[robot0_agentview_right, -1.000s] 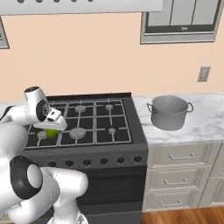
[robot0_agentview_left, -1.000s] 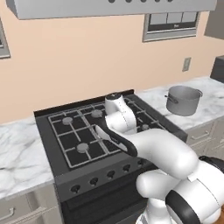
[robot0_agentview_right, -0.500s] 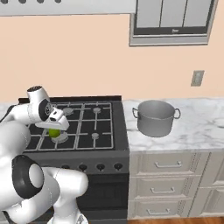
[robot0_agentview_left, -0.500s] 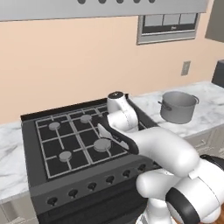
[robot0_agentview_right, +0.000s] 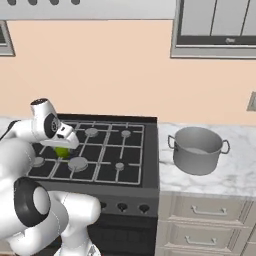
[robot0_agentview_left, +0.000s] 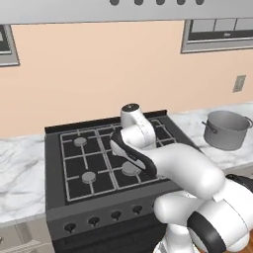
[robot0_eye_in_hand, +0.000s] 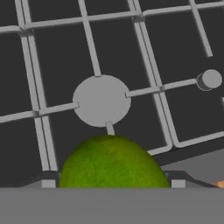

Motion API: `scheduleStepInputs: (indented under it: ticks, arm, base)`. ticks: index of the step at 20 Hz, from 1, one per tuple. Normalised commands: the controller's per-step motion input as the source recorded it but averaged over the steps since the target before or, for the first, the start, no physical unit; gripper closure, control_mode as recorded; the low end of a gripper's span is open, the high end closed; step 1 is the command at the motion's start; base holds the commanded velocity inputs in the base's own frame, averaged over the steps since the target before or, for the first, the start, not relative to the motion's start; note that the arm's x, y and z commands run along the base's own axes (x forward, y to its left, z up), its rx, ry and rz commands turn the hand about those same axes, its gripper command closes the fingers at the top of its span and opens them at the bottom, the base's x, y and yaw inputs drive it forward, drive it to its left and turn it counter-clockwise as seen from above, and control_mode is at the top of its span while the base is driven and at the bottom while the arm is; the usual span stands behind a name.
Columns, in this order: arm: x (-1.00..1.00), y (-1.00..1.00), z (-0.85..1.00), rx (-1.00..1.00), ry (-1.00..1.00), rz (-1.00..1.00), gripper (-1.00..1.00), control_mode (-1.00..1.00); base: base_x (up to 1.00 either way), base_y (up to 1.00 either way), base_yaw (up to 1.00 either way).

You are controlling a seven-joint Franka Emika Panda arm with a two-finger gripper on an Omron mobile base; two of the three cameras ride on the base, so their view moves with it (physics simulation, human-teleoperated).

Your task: Turn on the sink faucet. Then move the lime from the counter to the sink. Turn off the sink. Move the vegetable from the sink to the pot next to the stove. Finally move the pot to the front left burner.

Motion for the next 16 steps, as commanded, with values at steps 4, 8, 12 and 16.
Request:
scheduleStepInputs:
  ticks: [4,8,12,16]
  arm:
    - [0.00,0.00,0.00,0.00,0.00,0.00,1.00,1.00]
    - [0.00,0.00,0.00,0.00,0.00,0.00,1.00,1.00]
    - [0.00,0.00,0.00,0.00,0.00,0.00,1.00,1.00]
    - [0.00,0.00,0.00,0.00,0.00,0.00,1.00,1.00]
  base:
    - [0.24,-0.47,0.07]
    - [0.24,-0.43,0.05]
    - [0.40,-0.13,0.03]
    - [0.53,-0.07,0.07]
